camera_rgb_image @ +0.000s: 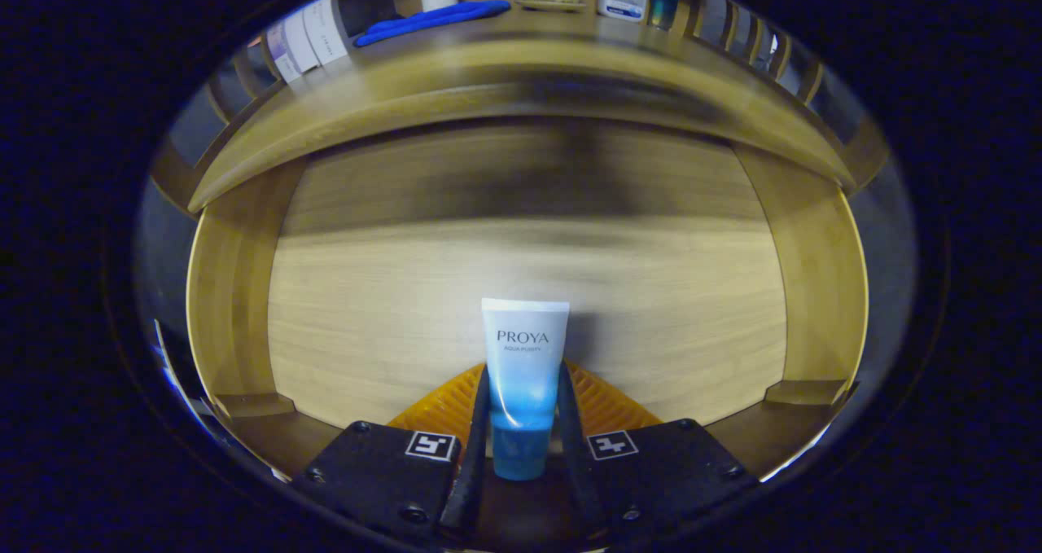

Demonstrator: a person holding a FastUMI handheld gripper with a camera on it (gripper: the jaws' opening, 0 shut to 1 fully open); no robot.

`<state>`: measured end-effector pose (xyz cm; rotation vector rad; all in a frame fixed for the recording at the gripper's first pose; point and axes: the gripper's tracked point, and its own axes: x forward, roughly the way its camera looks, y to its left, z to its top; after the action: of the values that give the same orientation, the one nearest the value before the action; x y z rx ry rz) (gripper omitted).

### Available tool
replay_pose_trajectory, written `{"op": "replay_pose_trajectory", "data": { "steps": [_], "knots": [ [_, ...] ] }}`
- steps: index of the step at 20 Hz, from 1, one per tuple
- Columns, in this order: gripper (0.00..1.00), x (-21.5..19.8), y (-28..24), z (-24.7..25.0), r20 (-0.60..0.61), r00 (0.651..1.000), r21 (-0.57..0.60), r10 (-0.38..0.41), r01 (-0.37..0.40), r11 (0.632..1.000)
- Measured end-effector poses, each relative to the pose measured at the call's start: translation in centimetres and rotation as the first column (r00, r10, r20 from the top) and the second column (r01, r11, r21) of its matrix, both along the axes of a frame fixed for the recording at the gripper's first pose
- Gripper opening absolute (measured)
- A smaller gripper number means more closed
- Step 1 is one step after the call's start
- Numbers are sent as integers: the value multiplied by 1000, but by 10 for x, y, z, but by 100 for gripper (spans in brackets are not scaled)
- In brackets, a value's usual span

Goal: Pull open the drawer, take out the items inside it, and place them on the countertop above the cabinet.

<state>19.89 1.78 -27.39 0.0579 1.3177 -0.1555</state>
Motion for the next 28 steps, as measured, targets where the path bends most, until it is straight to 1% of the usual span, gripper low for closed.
{"op": "replay_pose_trajectory", "data": {
  "steps": [7,14,21,28],
  "knots": [
    [45,12,-14,47,86,996,0,-3,3,1000],
    [45,25,-15,99,163,986,10,26,-28,1000],
    [45,61,-25,142,230,973,-14,-6,9,1000],
    [45,104,-21,157,232,972,-5,-42,45,999]
  ]
}}
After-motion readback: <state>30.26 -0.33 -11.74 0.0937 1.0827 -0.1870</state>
